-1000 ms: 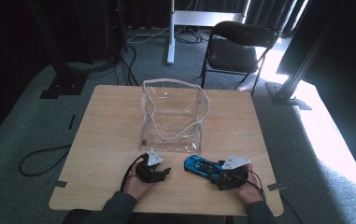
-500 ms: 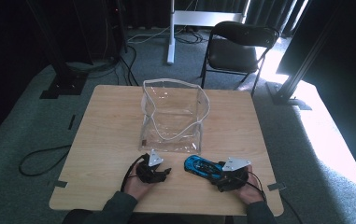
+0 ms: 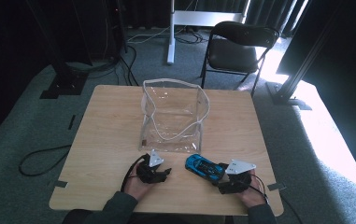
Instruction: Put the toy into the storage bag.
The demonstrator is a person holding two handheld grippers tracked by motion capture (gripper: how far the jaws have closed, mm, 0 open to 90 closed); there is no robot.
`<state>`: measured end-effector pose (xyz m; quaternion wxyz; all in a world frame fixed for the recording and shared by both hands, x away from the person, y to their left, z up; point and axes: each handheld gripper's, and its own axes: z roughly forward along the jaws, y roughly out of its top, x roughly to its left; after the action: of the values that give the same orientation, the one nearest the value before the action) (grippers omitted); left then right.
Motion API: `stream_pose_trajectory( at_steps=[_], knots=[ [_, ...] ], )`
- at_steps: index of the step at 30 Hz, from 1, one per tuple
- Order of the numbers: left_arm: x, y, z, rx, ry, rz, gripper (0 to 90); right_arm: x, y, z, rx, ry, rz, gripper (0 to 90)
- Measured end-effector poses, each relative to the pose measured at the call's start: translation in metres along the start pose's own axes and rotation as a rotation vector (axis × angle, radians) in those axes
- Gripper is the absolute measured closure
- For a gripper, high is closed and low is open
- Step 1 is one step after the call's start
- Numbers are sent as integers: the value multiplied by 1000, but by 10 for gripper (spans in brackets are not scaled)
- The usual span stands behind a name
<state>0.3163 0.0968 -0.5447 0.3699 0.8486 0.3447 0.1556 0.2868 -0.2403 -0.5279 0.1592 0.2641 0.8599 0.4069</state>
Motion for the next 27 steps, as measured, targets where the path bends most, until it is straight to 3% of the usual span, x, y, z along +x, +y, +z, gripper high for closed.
stream_pose_trajectory(
  at_steps=[6,12,20,27],
  knots=[
    [0,0,0,0,0,0,432,1,13,-19,-109,-14,15,246],
    [0,0,0,1,0,0,432,-5,22,-30,-167,-17,40,245],
    [1,0,0,-1,-6,-6,431,-16,36,-42,-211,-43,56,246],
    [1,0,0,-1,-5,-6,431,-26,46,-47,-204,-60,48,247]
  ],
)
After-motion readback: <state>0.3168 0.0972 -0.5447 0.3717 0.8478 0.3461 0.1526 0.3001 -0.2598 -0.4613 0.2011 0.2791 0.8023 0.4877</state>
